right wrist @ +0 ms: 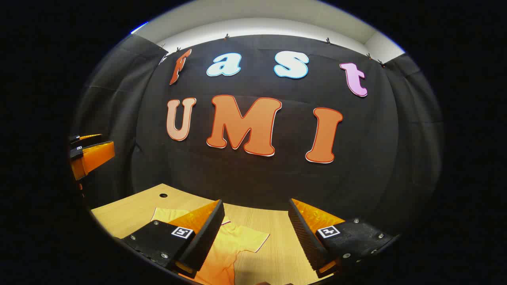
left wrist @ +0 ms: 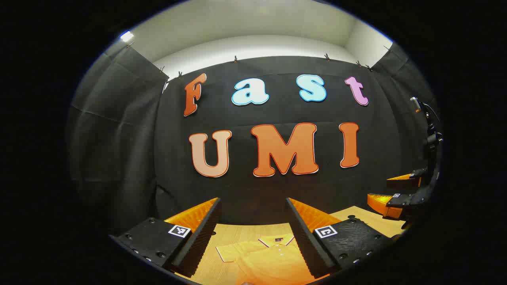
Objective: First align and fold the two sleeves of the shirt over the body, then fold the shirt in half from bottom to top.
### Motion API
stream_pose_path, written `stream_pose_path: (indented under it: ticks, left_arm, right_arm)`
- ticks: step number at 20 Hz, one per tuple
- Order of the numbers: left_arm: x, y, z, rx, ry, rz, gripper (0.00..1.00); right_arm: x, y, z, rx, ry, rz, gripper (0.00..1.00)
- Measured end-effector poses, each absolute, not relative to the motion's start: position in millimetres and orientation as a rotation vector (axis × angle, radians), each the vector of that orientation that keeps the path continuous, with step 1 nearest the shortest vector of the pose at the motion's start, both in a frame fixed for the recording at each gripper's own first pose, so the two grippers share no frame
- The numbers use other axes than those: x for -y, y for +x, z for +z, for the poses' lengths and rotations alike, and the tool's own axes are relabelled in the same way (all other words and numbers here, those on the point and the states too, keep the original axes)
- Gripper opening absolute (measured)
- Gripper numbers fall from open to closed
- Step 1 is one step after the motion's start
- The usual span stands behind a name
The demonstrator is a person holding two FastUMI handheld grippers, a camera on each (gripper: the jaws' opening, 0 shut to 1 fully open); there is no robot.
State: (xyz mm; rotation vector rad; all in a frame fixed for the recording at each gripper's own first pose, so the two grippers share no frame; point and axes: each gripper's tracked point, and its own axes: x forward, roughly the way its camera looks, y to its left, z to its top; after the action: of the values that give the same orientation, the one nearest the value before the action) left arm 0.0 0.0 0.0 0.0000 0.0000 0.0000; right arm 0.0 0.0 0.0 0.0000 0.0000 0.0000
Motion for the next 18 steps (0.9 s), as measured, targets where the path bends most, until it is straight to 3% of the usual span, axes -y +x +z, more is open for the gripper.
stream_pose_path:
  ticks: [18]
  left_arm:
    - [35, -1, -3, -0.003, 0.012, -0.019, 0.98]
  right_arm:
    - [5, 0, -23, -0.051, 0.009, 0.007, 0.98]
